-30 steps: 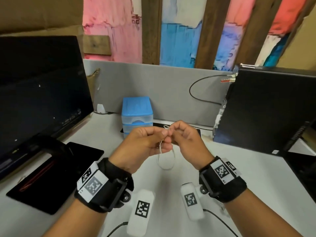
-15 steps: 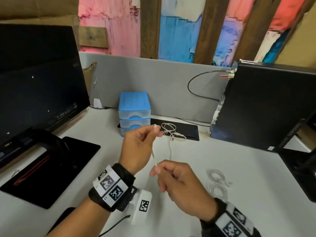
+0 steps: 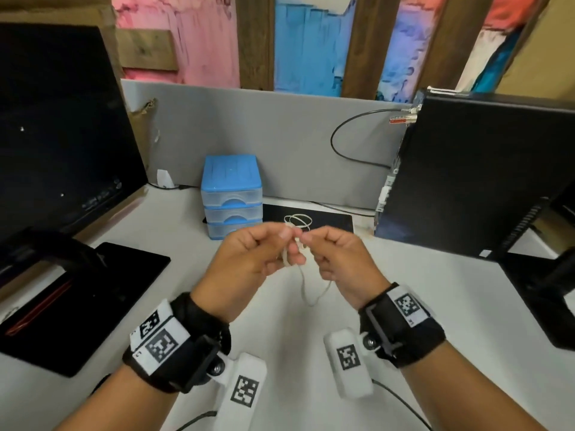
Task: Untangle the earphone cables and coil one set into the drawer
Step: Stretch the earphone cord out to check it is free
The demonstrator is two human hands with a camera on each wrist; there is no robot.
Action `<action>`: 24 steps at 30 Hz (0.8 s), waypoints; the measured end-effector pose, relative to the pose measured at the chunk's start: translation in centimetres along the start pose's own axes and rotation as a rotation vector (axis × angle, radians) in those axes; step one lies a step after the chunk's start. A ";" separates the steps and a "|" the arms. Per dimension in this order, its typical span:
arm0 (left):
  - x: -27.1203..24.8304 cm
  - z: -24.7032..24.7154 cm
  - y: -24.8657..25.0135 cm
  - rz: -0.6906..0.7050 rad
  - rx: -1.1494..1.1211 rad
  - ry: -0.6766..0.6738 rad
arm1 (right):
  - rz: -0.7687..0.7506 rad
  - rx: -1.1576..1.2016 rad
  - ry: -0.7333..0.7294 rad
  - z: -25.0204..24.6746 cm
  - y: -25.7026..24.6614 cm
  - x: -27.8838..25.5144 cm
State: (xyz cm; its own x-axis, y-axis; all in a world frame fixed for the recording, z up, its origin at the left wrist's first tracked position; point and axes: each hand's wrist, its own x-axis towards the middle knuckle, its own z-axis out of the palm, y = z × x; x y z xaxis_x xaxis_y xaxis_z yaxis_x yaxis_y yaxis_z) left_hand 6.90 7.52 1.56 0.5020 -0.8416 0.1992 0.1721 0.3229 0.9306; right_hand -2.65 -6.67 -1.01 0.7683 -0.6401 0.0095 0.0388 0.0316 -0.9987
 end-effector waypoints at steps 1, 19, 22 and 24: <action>0.2 -0.3 0.4 0.015 -0.040 0.052 | 0.031 0.027 -0.006 0.4 0.9 -0.2; -0.2 -0.5 0.3 0.191 0.409 0.010 | -0.330 -0.151 -0.042 1.1 -7.6 -1.4; -0.7 -0.2 2.4 0.131 0.137 -0.014 | -0.179 -0.036 -0.037 1.3 -5.0 0.1; -0.6 -0.6 3.5 0.147 0.017 0.055 | -0.106 -0.025 -0.086 2.1 -2.9 -0.3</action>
State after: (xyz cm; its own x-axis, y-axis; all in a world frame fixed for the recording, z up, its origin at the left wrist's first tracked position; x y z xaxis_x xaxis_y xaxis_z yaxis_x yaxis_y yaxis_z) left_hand 7.74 9.46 4.54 0.5667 -0.7605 0.3170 0.0792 0.4333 0.8978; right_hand -1.66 -4.91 2.02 0.8128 -0.5704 0.1186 0.1078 -0.0528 -0.9928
